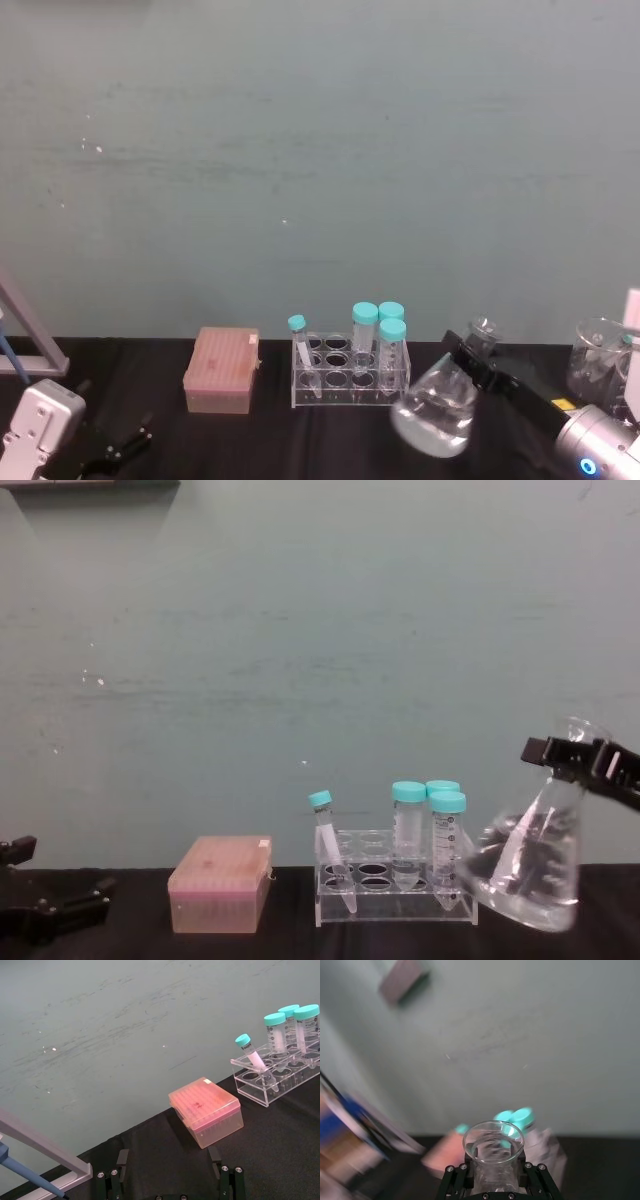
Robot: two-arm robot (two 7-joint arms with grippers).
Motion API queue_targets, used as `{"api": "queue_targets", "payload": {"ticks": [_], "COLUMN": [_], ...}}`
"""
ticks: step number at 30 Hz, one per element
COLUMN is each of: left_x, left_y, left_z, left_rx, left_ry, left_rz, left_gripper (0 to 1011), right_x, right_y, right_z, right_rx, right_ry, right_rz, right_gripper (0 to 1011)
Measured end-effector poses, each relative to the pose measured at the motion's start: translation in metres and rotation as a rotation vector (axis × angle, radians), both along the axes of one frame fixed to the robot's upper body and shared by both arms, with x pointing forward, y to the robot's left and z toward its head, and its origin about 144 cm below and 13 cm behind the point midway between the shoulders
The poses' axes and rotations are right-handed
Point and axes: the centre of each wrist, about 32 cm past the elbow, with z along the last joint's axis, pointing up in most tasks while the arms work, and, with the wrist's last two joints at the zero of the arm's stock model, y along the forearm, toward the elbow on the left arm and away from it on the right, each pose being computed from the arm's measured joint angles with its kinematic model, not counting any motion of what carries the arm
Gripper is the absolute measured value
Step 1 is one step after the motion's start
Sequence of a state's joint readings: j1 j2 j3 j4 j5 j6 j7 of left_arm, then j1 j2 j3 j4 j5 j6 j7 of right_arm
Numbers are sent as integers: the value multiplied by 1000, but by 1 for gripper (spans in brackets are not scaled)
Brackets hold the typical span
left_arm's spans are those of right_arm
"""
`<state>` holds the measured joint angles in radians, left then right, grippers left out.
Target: Pick up the beaker with the right gripper, shake it three times, and then put it down.
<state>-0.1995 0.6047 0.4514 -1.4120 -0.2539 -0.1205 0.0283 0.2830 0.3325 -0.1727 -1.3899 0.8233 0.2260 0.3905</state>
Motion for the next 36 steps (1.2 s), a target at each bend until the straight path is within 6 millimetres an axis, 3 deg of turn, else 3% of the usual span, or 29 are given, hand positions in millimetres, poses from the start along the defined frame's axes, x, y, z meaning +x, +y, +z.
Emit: {"api": "queue_targets", "payload": {"ticks": [4, 5, 7, 13, 18, 26, 30, 36], "left_x": [0, 0, 0, 0, 0, 0, 0, 0], "left_y": [0, 0, 0, 0, 0, 0, 0, 0], "left_z": [0, 0, 0, 0, 0, 0, 0, 0], "left_rx": [0, 0, 0, 0, 0, 0, 0, 0], "left_ry": [0, 0, 0, 0, 0, 0, 0, 0], "left_rz": [0, 0, 0, 0, 0, 0, 0, 0], "left_gripper": [1000, 1000, 1000, 1000, 1000, 1000, 1000, 1000], "right_x": [3, 3, 4, 5, 6, 6, 6, 4], "right_y": [-9, -9, -15, -20, -21, -21, -20, -17], "right_z": [9, 9, 15, 19, 19, 19, 19, 16], "right_rx": [-373, -373, -736, -1159, -1319, -1328, -1144, -605], "right_ry": [-204, -204, -400, -605, -678, -693, -623, -376], "right_rz": [-14, -14, -13, 7, 18, 15, 11, -17], "right_gripper": [457, 457, 457, 456, 456, 456, 456, 456]}}
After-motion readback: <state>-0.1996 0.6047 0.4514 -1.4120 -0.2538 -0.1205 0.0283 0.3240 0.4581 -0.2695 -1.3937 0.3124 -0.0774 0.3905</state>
